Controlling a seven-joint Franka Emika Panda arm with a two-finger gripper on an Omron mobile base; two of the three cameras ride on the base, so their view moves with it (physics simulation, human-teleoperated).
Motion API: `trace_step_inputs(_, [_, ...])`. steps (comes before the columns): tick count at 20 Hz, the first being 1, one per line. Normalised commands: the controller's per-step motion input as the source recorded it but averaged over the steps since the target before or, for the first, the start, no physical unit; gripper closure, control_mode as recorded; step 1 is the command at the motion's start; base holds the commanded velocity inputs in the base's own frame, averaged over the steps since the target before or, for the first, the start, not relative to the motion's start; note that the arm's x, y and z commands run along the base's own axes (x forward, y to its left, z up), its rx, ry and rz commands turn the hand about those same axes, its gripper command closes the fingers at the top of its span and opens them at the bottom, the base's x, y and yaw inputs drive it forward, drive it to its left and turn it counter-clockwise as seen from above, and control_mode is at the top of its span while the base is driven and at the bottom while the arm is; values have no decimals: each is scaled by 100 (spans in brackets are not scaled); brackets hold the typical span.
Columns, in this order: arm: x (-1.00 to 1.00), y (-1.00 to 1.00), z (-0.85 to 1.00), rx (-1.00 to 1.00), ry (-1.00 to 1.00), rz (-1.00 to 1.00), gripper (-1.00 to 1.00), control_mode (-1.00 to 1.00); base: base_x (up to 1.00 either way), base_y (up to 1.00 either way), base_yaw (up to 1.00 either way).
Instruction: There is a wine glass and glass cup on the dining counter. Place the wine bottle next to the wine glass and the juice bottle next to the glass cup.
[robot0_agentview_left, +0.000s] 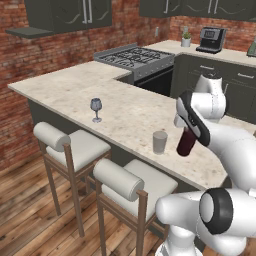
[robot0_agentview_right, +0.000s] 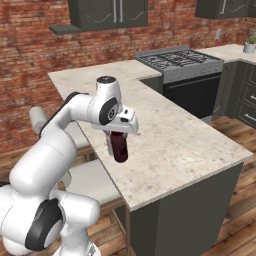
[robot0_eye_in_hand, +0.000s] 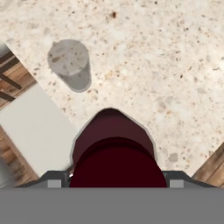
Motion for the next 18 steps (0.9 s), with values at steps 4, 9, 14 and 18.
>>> trace_step_inputs(4, [16,0,-27,0,0,4,100,-100,0,0,0])
trace_step_inputs(9, [13,0,-23,0,0,5,100,-100,0,0,0])
trace_step_inputs(14, [13,0,-22,0,0,6,100,-100,0,0,0])
trace_step_inputs(18, [6,0,-20,0,0,7,100,-100,0,0,0])
